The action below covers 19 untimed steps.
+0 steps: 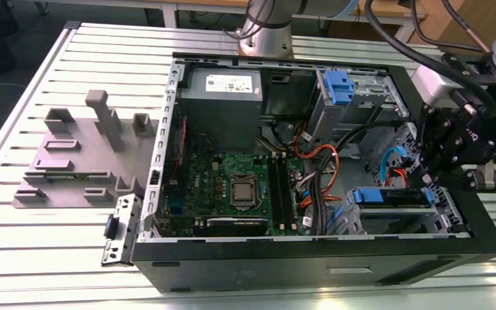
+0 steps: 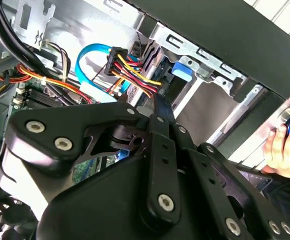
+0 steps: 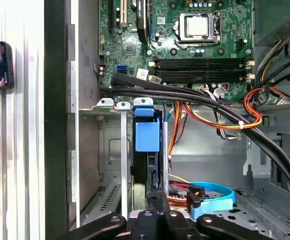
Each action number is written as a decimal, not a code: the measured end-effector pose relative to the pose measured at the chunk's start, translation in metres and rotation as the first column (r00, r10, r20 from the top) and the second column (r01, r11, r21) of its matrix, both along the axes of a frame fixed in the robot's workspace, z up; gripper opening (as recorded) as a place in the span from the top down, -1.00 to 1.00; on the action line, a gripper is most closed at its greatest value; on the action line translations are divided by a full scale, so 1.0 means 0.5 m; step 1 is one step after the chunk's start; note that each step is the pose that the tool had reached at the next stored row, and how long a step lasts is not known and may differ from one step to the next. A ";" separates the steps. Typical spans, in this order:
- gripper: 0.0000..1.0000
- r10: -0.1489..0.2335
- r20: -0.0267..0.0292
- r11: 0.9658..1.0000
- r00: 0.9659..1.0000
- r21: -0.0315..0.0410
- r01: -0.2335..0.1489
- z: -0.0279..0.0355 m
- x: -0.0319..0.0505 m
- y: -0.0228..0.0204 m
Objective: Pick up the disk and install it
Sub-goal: 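Insert the second disk wire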
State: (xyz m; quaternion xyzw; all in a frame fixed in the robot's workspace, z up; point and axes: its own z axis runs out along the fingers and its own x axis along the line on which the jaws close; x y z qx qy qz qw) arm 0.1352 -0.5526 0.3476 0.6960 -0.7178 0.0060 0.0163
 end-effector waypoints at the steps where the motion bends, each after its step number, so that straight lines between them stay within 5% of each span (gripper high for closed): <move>1: 0.79 0.000 0.000 1.000 1.000 0.000 0.000 0.005 0.000 -0.0001; 10: 0.79 0.000 0.000 1.000 1.000 -0.001 0.000 0.043 -0.001 0.0022; 19: 0.79 0.000 0.000 1.000 1.000 -0.001 0.000 0.045 -0.005 0.0365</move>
